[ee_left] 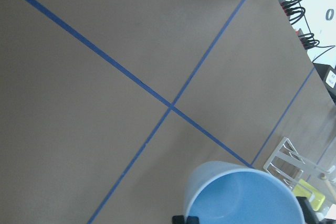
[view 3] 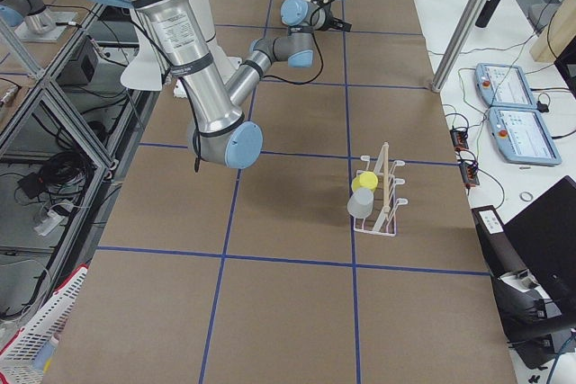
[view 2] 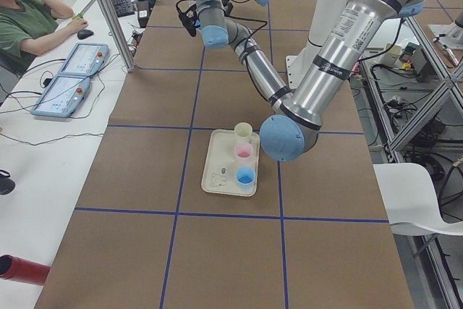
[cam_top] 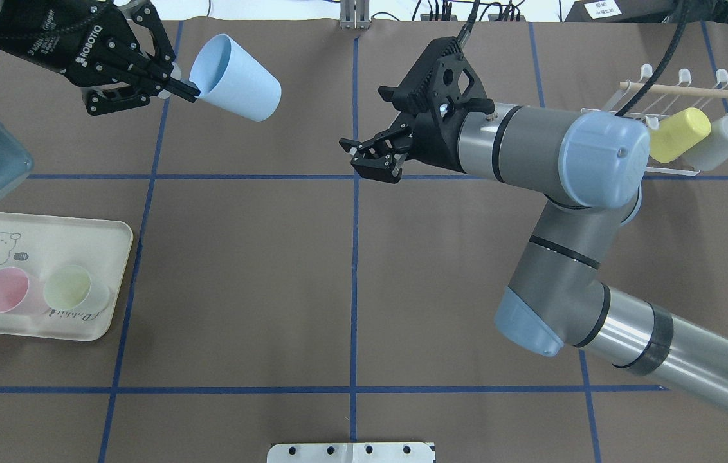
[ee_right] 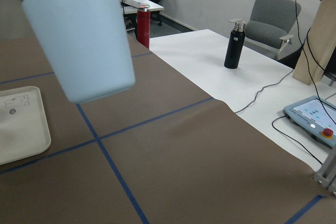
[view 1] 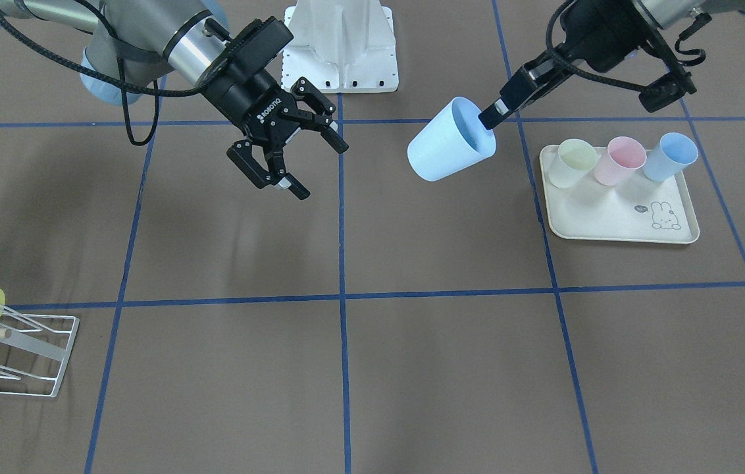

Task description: Transfer IKEA cup to right arm and place on rack

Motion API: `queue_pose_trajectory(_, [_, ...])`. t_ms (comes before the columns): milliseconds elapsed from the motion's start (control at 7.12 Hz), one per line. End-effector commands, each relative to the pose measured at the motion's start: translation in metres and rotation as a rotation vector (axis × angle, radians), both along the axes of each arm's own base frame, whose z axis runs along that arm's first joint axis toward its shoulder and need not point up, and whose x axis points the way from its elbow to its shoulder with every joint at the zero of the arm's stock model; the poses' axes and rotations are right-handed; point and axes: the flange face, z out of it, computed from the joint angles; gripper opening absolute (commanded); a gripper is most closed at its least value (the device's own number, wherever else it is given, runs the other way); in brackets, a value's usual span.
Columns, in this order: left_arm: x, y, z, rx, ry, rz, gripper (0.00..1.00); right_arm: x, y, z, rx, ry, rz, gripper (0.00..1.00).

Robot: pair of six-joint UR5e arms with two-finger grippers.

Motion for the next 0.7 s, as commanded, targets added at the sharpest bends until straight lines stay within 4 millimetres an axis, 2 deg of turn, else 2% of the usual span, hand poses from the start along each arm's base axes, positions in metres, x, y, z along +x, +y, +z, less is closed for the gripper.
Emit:
queue_pose_trajectory(0, [0.0, 0.002, -0.017, -0.026, 0.029, 0.012, 0.0, -0.011, 0.023, 0.0, 0.141, -0.063, 0.01, 0.95])
queue_pose_trajectory(281, [0.007, 0.009, -0.025, -0.008, 0.042, 0.043, 0.0, -0.013, 0.034, -0.007, 0.189, -0.103, 0.01, 0.95])
queue_pose_trajectory(562, [0.022, 0.019, -0.029, 0.012, 0.054, 0.082, 0.0, -0.02, 0.042, -0.013, 0.22, -0.101, 0.048, 0.95])
